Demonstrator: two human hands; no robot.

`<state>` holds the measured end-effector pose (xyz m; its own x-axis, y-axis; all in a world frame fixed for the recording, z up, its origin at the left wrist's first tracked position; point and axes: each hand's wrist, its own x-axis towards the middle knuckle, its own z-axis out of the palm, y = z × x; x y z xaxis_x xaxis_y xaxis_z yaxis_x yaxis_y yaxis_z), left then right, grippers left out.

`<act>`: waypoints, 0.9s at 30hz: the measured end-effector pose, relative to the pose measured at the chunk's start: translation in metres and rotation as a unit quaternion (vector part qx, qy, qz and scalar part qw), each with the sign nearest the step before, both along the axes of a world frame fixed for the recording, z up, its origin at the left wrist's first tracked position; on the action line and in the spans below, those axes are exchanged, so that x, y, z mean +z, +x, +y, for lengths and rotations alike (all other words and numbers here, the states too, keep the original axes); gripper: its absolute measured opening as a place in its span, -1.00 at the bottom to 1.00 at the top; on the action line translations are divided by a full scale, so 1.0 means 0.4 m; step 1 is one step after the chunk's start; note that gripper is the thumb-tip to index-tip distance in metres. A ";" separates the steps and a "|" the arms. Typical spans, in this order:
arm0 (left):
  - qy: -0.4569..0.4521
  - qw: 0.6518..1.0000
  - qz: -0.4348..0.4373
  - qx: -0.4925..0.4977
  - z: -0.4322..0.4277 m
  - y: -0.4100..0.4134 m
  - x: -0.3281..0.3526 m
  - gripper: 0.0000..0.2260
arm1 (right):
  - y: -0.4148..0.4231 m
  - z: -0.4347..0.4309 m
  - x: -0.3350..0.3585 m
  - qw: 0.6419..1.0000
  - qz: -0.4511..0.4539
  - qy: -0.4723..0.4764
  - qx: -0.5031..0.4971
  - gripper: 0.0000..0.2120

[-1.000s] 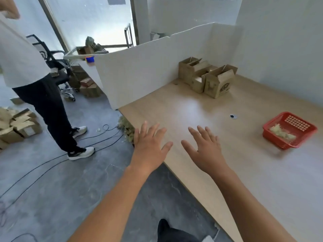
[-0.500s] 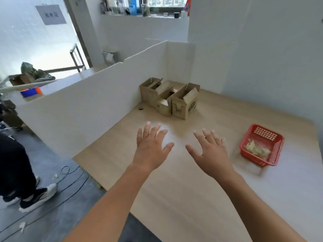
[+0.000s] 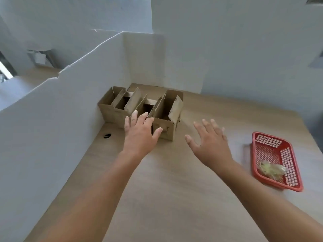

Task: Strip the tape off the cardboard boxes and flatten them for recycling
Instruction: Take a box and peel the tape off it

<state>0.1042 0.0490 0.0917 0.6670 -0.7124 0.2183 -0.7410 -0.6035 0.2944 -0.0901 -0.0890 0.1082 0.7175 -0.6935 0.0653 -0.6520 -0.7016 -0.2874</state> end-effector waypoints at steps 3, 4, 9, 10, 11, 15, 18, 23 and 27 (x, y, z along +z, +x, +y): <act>0.010 1.000 0.006 -0.012 -0.100 0.161 -0.066 -0.51 | 0.144 -0.074 -0.060 0.999 0.019 0.004 -0.028 -0.31; 0.018 1.000 0.006 -0.016 -0.134 0.210 -0.089 -0.51 | 0.191 -0.099 -0.081 0.999 0.020 0.007 -0.035 -0.31; 0.062 0.997 0.006 -0.048 -0.284 0.389 -0.175 -0.44 | 0.405 -0.198 -0.182 0.997 0.024 0.027 -0.067 -0.30; 0.075 0.996 0.006 -0.057 -0.307 0.410 -0.186 -0.43 | 0.440 -0.214 -0.200 0.996 0.030 0.036 -0.074 -0.30; 0.084 0.994 0.004 -0.065 -0.325 0.427 -0.197 -0.45 | 0.471 -0.229 -0.214 0.995 0.035 0.043 -0.083 -0.32; 0.072 0.993 -0.025 -0.090 -0.361 0.466 -0.230 -0.64 | 0.550 -0.264 -0.241 0.989 0.043 0.060 -0.125 -0.45; 0.052 0.991 -0.047 -0.113 -0.353 0.463 -0.240 -0.70 | 0.559 -0.265 -0.239 0.984 0.022 0.102 -0.146 -0.57; 0.037 0.978 -0.050 -0.198 -0.299 0.383 -0.229 -0.69 | 0.473 -0.224 -0.240 0.976 -0.029 0.158 -0.147 -0.68; 0.051 0.975 0.069 -0.206 -0.209 0.242 -0.207 -0.66 | 0.345 -0.148 -0.225 0.968 -0.057 0.195 -0.145 -0.78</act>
